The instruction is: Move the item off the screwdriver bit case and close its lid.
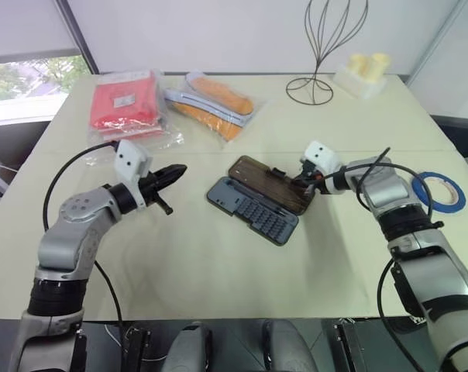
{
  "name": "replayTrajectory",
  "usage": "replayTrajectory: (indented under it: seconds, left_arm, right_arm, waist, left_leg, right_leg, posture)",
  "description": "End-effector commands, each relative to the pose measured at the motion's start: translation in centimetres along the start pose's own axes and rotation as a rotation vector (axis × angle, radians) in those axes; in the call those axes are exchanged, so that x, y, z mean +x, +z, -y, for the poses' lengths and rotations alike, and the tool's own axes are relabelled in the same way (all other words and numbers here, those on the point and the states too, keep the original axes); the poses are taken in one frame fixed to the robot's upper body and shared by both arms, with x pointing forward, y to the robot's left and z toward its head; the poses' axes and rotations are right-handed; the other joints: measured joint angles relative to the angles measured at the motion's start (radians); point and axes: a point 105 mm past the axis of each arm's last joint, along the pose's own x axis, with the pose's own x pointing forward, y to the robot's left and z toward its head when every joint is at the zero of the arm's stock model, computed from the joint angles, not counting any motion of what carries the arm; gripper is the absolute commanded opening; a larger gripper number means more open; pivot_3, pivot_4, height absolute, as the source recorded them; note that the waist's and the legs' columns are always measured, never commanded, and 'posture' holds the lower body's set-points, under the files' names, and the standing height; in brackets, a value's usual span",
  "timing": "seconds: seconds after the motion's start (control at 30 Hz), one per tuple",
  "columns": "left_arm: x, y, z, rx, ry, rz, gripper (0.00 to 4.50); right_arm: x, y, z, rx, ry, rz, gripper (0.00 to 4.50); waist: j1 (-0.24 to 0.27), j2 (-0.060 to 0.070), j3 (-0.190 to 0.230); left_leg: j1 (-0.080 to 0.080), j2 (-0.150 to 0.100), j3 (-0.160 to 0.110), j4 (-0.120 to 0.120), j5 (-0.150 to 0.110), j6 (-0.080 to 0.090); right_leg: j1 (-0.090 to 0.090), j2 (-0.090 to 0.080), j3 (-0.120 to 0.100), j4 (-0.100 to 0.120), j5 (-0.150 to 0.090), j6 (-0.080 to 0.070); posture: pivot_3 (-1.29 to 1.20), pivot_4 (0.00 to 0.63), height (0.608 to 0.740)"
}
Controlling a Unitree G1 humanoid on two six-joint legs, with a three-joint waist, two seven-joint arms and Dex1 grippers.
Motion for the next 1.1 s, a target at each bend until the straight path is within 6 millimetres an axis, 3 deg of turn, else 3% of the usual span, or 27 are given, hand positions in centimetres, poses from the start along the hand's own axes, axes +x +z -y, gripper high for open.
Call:
replayTrajectory:
  seconds: [0.03, 0.47, 0.8, 1.1]
  left_arm:
    - [-0.6, 1.6, -0.4, 0.052, 0.022, 0.047, 0.0]
    - [-0.4, 1.8, -0.5, 0.054, 0.022, 0.051, 0.0]
    - [-0.2, 1.9, -0.5, 0.057, 0.017, 0.054, 0.0]
    - [-0.3, 1.8, -0.3, 0.057, 0.013, 0.052, 0.0]
  right_arm:
    - [0.2, -0.2, -1.0, -0.091, 0.038, -0.019, 0.04]
    - [-0.3, 3.1, -3.2, -0.577, 0.077, 0.125, 0.04]
    - [-0.5, 4.6, -6.3, -0.754, 0.191, 0.235, 0.04]
    - [-0.4, 5.2, -7.4, -0.792, 0.217, 0.27, 0.04]
  waist:
    - [0.0, 0.0, 0.0]
    - [-0.001, 0.0, 0.0]
    - [-0.001, 0.0, 0.0]
    - [0.0, 0.0, 0.0]
  left_leg:
    - [0.0, 0.0, 0.0, 0.0, 0.0, 0.0]
    - [0.0, 0.0, 0.0, -0.001, 0.0, 0.0]
    - [0.0, 0.0, 0.0, -0.001, 0.0, 0.0]
    - [0.0, 0.0, 0.0, -0.001, 0.0, 0.0]
  right_leg:
    - [0.0, 0.0, 0.0, 0.0, 0.0, 0.0]
    - [-0.001, 0.0, 0.0, 0.0, 0.0, 0.0]
    - [-0.001, 0.0, 0.0, 0.0, 0.0, 0.0]
    - [-0.001, 0.0, 0.0, 0.0, 0.0, 0.0]
  posture:
    - [0.0, 0.15, 0.74]
    - [0.0, 0.15, 0.74]
    - [0.0, 0.15, 0.74]
    - [0.0, 0.15, 0.74]
